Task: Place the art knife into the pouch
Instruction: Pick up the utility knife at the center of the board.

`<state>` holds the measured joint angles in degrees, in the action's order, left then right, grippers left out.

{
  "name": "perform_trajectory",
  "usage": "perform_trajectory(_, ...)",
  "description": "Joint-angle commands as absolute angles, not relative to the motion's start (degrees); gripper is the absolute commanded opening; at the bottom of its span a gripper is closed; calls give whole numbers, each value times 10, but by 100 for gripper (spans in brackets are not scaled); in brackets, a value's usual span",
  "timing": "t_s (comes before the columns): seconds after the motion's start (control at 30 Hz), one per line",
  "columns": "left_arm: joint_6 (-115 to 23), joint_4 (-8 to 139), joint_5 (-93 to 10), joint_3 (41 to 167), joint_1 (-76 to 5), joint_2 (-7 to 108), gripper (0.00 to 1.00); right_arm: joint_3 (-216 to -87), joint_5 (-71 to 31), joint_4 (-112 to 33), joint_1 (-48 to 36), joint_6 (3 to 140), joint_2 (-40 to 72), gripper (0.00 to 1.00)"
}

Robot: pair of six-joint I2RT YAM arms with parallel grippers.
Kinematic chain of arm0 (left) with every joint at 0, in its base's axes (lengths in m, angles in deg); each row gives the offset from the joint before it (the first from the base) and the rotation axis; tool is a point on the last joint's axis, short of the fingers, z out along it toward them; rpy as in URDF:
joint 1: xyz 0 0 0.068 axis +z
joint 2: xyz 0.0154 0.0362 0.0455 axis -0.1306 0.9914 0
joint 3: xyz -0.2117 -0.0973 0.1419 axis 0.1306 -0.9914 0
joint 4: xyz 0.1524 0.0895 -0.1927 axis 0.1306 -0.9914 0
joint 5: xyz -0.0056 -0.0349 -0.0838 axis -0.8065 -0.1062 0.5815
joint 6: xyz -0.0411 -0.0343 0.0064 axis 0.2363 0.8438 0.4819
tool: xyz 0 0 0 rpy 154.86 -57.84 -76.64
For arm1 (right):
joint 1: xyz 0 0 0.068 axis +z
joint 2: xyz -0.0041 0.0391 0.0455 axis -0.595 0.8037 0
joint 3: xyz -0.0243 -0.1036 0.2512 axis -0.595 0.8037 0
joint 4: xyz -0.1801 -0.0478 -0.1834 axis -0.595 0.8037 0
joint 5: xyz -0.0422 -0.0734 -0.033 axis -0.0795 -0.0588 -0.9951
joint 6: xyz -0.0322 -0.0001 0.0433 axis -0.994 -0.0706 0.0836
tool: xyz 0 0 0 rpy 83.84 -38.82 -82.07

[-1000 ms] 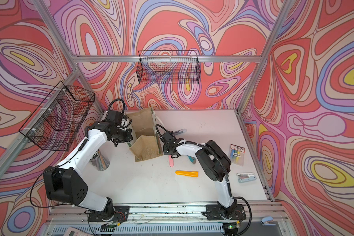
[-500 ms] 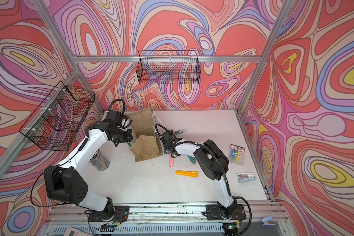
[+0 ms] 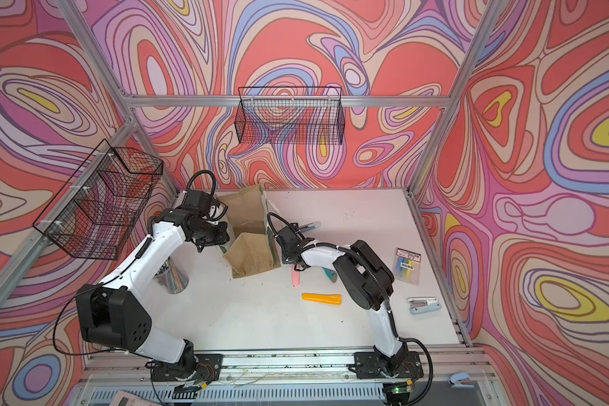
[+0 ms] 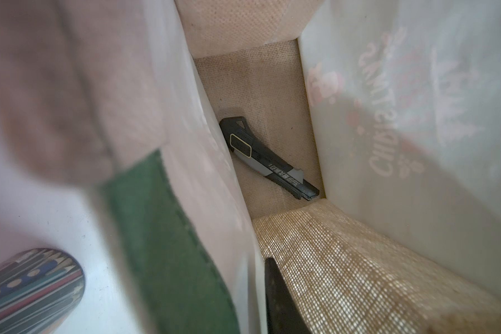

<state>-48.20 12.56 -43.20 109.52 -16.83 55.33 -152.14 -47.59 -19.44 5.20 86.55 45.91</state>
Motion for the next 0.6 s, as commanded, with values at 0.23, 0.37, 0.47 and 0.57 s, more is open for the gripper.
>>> perform_trajectory(0.23, -490, 110, -427, 1101, -165, 564, 19, -1503, -475, -195, 53, 885, 418, 24)
perform_trajectory(0.37, -489, 110, -426, 1101, -165, 564, 19, -1498, -468, -204, 53, 888, 411, 25)
perform_trajectory(0.47, -489, 110, -426, 1102, -165, 565, 19, -1497, -469, -205, 53, 891, 404, 24)
perform_trajectory(0.57, -489, 110, -426, 1102, -166, 565, 19, -1494, -473, -209, 53, 892, 396, 24)
